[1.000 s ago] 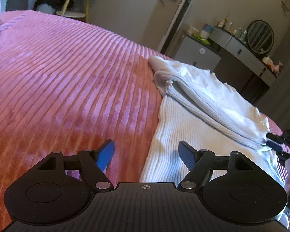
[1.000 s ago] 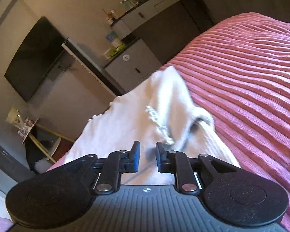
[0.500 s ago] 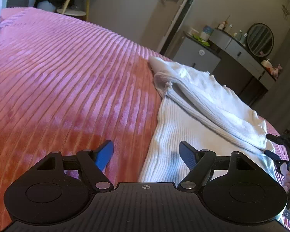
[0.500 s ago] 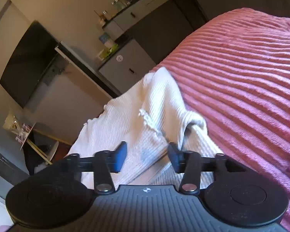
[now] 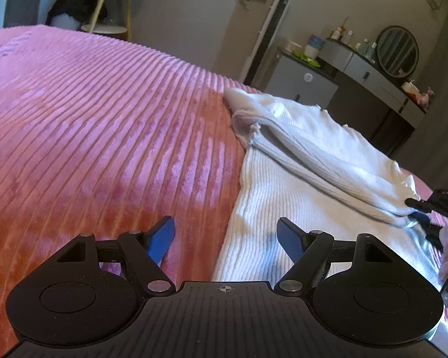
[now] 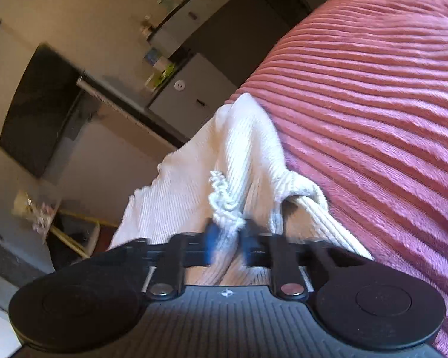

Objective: Fold small clothes

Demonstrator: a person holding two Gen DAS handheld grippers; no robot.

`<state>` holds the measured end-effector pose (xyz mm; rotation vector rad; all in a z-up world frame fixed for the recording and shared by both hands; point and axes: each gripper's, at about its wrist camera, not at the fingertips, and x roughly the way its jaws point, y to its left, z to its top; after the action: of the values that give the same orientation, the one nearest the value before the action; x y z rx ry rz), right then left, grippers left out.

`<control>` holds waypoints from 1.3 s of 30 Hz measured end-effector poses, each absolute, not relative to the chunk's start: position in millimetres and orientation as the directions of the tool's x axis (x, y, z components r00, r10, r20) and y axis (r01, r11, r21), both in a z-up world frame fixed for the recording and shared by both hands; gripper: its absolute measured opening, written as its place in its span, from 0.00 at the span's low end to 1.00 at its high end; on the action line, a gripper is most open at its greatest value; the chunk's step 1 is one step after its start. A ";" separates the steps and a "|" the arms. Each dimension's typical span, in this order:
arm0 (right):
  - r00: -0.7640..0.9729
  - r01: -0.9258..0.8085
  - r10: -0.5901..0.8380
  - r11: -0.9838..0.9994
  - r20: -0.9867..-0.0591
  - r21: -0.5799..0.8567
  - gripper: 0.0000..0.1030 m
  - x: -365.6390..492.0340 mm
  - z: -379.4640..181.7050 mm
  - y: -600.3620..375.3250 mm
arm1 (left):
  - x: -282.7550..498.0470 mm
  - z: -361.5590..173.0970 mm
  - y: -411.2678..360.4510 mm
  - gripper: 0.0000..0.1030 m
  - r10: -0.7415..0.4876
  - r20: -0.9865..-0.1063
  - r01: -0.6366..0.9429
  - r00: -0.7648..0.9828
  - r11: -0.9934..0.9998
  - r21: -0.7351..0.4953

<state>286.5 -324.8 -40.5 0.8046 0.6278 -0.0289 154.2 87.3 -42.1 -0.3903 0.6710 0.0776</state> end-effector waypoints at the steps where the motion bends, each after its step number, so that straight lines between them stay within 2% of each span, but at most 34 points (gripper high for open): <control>1: 0.831 0.231 0.187 0.740 -0.524 0.631 0.09 284.8 -33.1 -321.6 | 153.9 -41.5 85.9 0.78 -0.051 -0.619 -0.193 0.784 0.928 -0.320; 4: 0.886 0.175 0.102 0.830 -0.452 0.529 0.09 274.6 -8.2 -315.5 | 152.3 -39.0 85.0 0.78 -0.041 -0.607 -0.191 0.794 0.930 -0.314; 6: 0.897 0.172 0.049 0.877 -0.438 0.449 0.09 271.9 -1.6 -312.3 | 152.2 -38.0 85.0 0.78 -0.043 -0.600 -0.185 0.799 0.932 -0.312; 10: 0.835 0.211 -0.004 0.926 -0.550 0.313 0.10 287.7 -22.0 -310.8 | 154.8 -43.3 83.5 0.76 -0.047 -0.617 -0.183 0.786 0.935 -0.304; 12: 0.786 0.225 0.025 0.919 -0.618 0.324 0.10 296.4 -36.3 -316.6 | 154.8 -43.7 83.1 0.77 -0.051 -0.615 -0.174 0.787 0.938 -0.299; 19: 0.828 0.156 0.070 0.925 -0.556 0.348 0.18 251.8 1.3 -315.8 | 153.6 -43.9 89.2 0.77 -0.059 -0.607 -0.179 0.792 0.929 -0.325; 22: 0.818 0.107 0.134 0.920 -0.560 0.377 0.20 211.2 3.0 -312.3 | 151.6 -42.9 88.4 0.77 -0.042 -0.607 -0.186 0.794 0.933 -0.309; 26: 0.775 0.095 0.194 0.905 -0.601 0.415 0.28 165.3 -7.4 -307.6 | 145.8 -39.3 82.7 0.76 -0.019 -0.623 -0.189 0.782 0.945 -0.266; 31: 0.733 0.101 0.221 0.900 -0.644 0.424 0.30 147.4 -30.3 -300.3 | 134.6 -24.5 75.3 0.77 -0.004 -0.596 -0.171 0.803 0.957 -0.236; 39: 0.731 0.058 0.247 0.906 -0.636 0.419 0.32 132.5 -11.4 -293.7 | 120.1 -24.9 67.0 0.76 -0.012 -0.666 -0.183 0.746 0.958 -0.222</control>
<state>132.5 -293.7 -11.4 0.4340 0.7492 0.1077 120.1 67.0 -24.9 -0.2833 0.7248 0.0953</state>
